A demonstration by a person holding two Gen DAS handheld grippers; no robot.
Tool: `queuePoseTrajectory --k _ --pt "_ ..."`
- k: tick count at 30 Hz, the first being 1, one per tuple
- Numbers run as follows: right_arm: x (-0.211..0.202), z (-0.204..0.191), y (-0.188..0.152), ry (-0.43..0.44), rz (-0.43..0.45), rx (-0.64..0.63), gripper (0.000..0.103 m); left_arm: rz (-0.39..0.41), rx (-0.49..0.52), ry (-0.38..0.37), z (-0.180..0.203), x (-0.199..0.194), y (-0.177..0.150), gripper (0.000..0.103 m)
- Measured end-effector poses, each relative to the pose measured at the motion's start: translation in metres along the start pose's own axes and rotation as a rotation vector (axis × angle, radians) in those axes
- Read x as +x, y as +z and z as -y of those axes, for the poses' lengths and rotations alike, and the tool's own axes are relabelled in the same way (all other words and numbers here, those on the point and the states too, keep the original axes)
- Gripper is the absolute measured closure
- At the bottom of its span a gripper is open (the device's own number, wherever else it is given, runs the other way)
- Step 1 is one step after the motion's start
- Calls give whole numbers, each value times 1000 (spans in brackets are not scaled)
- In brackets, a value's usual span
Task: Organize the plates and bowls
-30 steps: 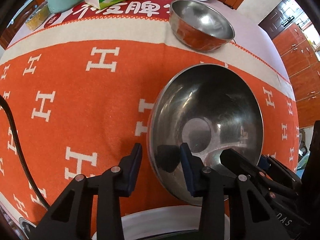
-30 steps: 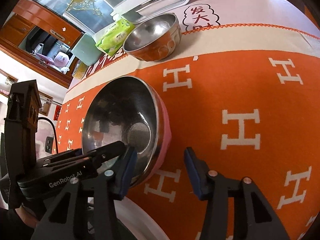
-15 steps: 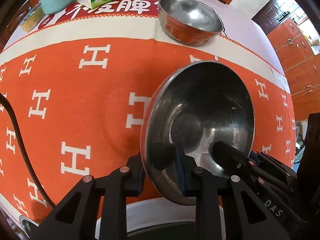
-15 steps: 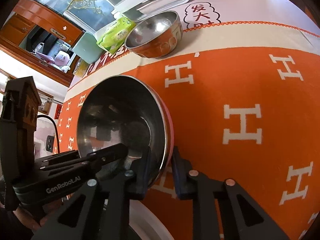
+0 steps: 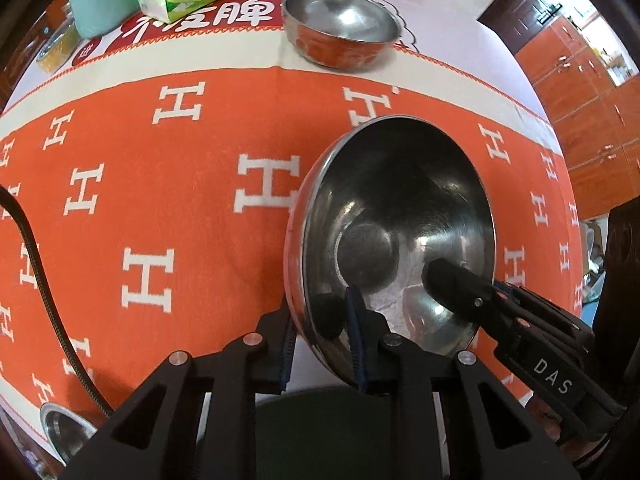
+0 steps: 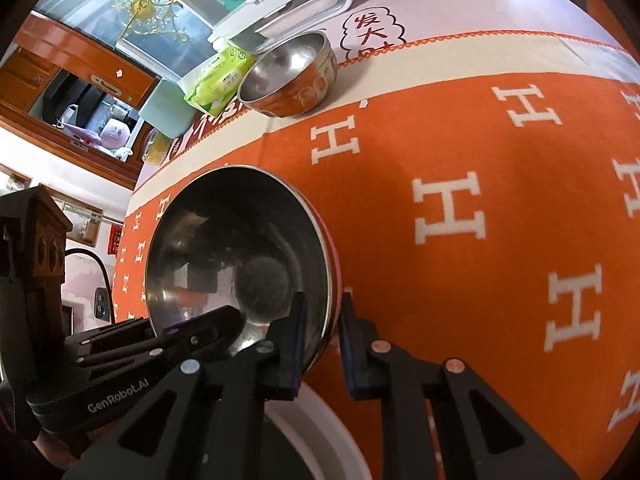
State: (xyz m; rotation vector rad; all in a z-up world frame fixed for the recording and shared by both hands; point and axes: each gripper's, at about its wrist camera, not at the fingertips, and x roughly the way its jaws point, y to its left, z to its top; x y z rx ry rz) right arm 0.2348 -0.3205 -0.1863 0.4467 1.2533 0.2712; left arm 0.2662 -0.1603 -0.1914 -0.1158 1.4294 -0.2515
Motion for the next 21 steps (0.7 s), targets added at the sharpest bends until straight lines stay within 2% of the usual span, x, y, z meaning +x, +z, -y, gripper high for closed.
queuePoseTrajectory --k 13,21 --pt "-27 -12 -32 24 25 12 92 28 27 22 6 -40 -55 78" --pt "-44 -36 -53 1 30 -65 93 77 6 21 1 -66 -87 78"
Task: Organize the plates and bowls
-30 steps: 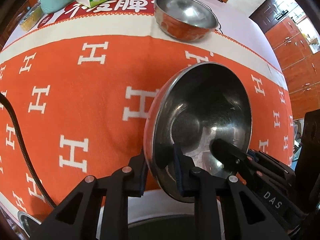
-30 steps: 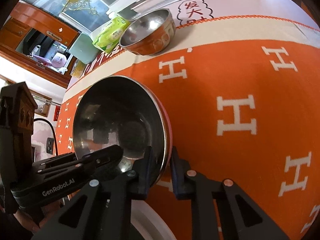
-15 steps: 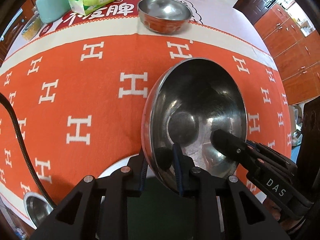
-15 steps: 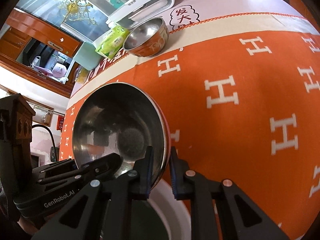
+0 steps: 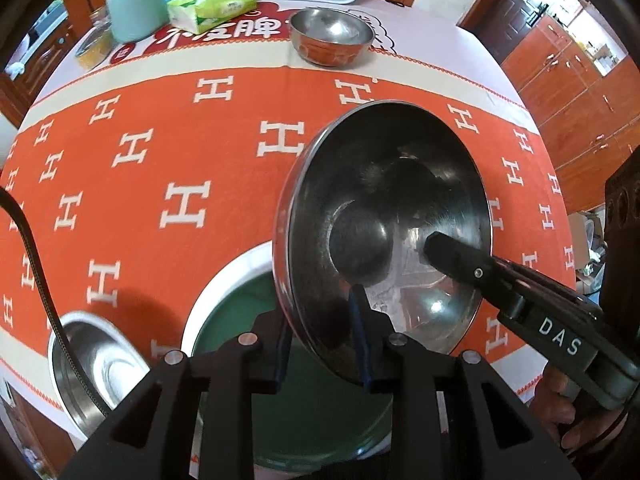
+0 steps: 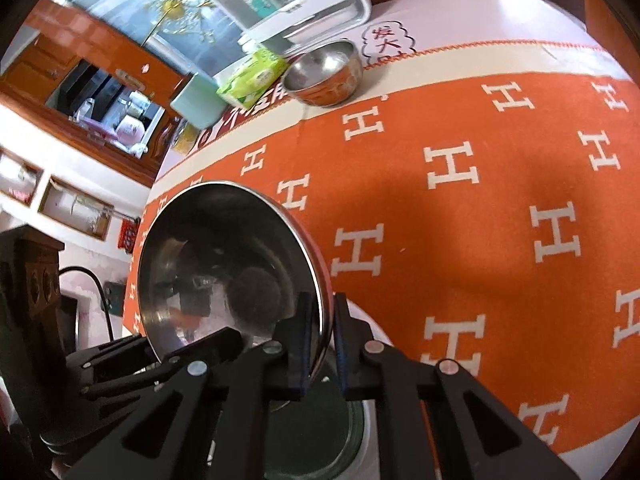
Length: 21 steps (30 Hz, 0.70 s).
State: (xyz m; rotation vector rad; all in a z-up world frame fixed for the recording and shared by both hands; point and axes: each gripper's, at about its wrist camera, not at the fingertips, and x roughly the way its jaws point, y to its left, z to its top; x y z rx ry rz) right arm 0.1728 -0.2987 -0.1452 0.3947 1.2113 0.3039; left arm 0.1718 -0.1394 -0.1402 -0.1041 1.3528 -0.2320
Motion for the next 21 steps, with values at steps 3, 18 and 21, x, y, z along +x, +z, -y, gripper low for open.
queuePoseTrajectory --k 3,18,21 --pt "-3 -7 -6 2 -5 -19 93 10 -9 -1 -5 -8 -11 78" --pt "-20 -49 -30 -8 6 -115 93 56 -19 -30 -30 -40 -45 77" --pt "-21 -61 -36 -8 13 -127 93 68 -7 -29 -37 -48 -52 76"
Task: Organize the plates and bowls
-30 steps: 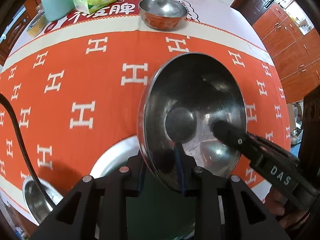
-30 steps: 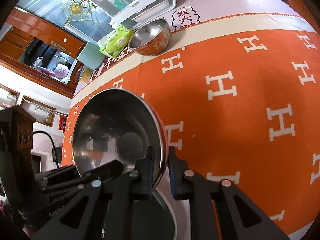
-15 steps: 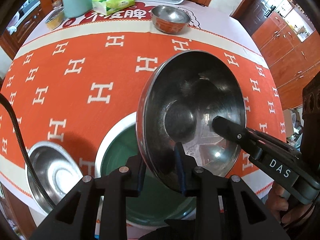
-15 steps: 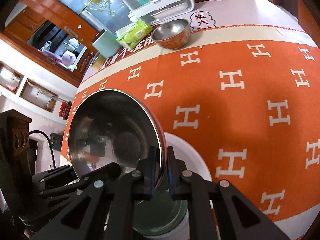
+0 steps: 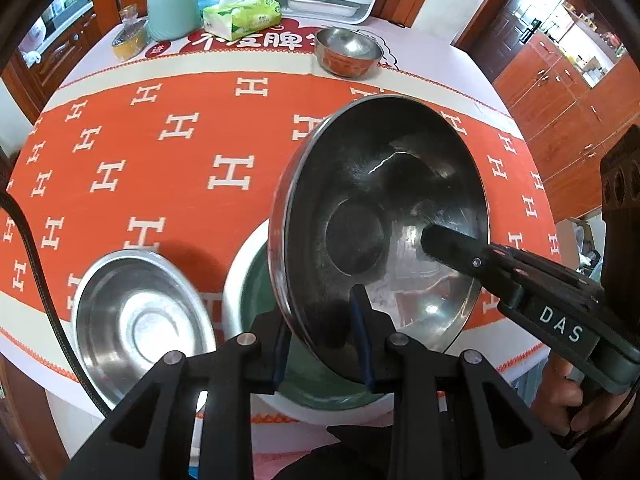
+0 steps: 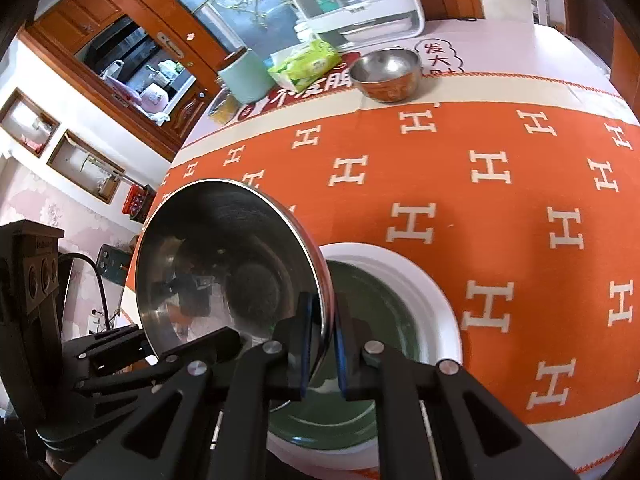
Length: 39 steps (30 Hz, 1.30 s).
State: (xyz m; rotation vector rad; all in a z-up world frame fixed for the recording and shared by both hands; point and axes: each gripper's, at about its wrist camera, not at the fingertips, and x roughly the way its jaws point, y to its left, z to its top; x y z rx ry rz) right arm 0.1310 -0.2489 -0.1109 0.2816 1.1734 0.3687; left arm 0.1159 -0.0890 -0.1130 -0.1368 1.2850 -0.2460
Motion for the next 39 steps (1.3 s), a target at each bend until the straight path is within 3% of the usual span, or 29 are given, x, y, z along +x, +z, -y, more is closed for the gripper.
queuePoseTrajectory --k 24,39 --pt "23 -109 -22 -38 34 -29 92 10 52 -7 -99 -51 -27 75" --pt "62 -143 -45 -109 -86 29 90 -115 113 -10 -146 -39 -37 75"
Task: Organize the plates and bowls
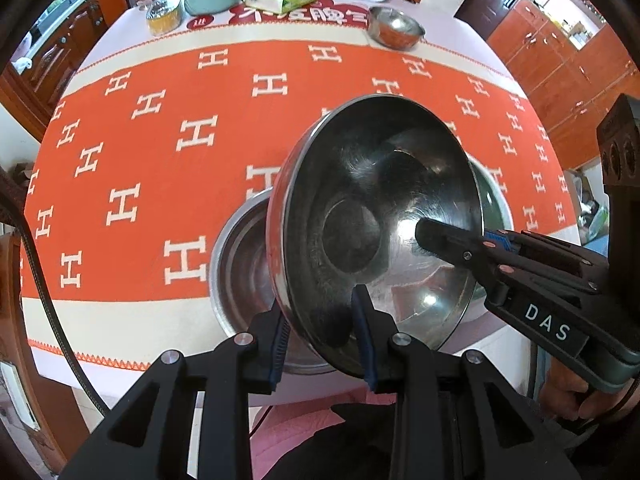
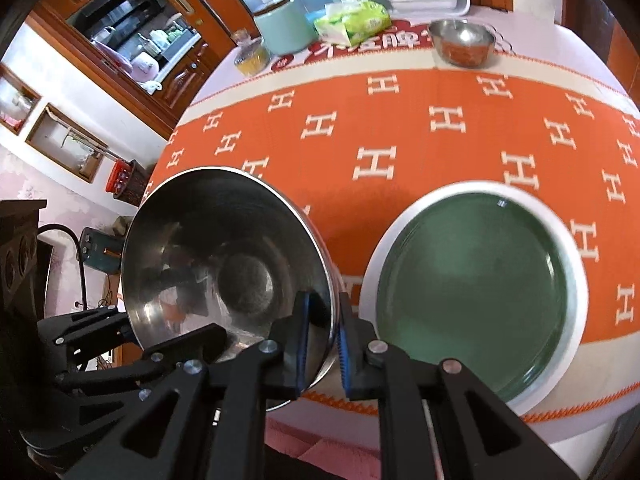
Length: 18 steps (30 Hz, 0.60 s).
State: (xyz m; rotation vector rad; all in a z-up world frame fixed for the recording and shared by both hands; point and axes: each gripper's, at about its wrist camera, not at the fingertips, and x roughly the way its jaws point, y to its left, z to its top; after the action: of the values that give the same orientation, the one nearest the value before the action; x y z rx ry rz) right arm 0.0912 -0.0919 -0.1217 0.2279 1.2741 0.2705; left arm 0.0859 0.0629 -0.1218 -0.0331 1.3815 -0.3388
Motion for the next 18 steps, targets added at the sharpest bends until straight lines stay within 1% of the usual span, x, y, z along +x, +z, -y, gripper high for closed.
queuePoseTrajectory --k 5,10,13,18 --pt "13 -8 -9 -6 -34 44 90 -47 29 0 -13 7 -5 75" --pt "27 -9 -18 -13 -65 118 90 -109 54 -29 -26 20 -8 74" --pt "32 -5 -23 -24 -71 177 90 -142 83 -31 -30 28 -10 72" --pt "40 2 -29 -29 -80 266 90 -165 120 -39 -36 35 -7 69"
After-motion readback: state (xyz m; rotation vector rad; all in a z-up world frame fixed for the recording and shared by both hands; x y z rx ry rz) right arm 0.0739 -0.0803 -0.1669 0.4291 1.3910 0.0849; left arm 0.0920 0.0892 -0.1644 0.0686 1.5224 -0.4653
